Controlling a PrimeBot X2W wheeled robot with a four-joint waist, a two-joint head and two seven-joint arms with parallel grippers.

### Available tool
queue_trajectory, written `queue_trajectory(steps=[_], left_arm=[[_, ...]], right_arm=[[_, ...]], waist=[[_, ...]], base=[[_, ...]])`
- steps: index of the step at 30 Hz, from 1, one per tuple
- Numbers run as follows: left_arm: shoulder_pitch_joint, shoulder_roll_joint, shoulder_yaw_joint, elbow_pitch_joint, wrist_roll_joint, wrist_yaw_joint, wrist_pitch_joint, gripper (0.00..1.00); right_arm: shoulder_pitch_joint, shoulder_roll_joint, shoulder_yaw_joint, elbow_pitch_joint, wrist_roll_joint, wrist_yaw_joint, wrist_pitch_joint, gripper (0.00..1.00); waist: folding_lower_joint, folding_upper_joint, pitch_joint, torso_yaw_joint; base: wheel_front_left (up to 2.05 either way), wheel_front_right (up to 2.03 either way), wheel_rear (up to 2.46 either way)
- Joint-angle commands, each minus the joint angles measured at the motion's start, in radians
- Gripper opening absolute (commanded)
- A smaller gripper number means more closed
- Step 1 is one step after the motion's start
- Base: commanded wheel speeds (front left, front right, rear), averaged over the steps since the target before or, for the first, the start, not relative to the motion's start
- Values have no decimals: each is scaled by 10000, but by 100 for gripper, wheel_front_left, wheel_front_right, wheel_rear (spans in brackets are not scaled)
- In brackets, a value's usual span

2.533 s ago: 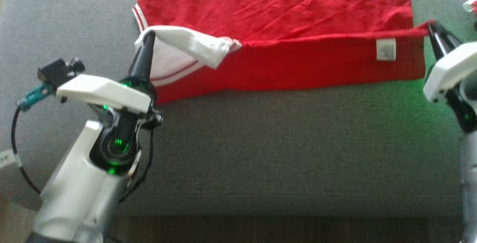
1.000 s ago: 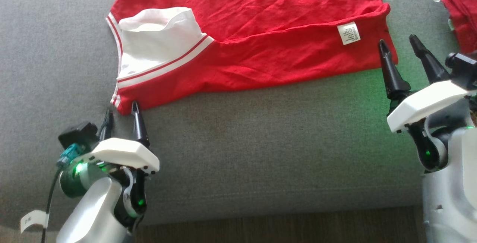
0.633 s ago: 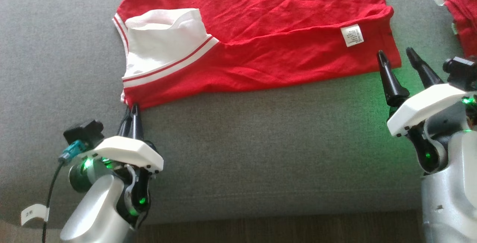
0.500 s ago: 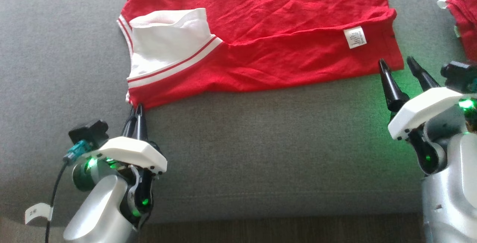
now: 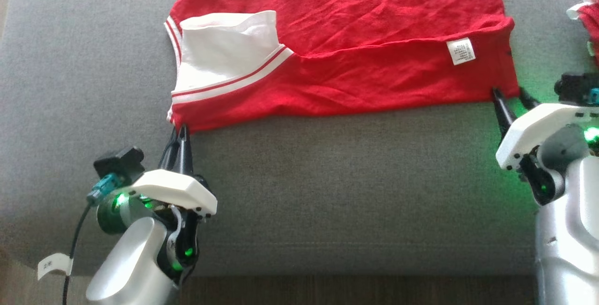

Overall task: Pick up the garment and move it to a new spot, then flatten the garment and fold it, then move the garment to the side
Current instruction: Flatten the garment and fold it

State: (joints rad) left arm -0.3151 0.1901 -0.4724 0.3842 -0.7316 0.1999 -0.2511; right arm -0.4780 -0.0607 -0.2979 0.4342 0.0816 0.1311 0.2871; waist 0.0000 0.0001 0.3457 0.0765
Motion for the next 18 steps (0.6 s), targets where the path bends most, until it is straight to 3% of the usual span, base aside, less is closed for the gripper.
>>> queue_trajectory(steps=[1,2,3,6,7,18], left_arm=[[-214,160,387,-298,122,-76,-100,0],[-221,152,399,-301,134,-94,-100,0],[-224,144,415,-304,148,-114,-101,0],[-203,129,456,-295,189,-221,-103,0],[-191,122,482,-301,209,-280,-103,0],[455,49,1066,-764,794,-640,-105,0]], right_arm=[[-243,103,103,-182,-128,-4,111,64],[-279,103,70,-51,-162,-4,194,66],[-319,103,46,68,-166,-4,236,63],[-402,103,27,400,-234,-4,206,29],[-425,103,44,496,-242,-4,137,0],[316,104,253,896,259,-4,-1018,0]], waist=[[0,-1,-1,19],[0,-1,-2,24],[0,-1,-8,23],[0,-1,-75,-4],[0,-1,-113,-15],[0,-1,-903,-199]], base=[[0,0,0],[0,0,0],[0,0,0],[0,0,0],[0,0,0],[0,0,0]])
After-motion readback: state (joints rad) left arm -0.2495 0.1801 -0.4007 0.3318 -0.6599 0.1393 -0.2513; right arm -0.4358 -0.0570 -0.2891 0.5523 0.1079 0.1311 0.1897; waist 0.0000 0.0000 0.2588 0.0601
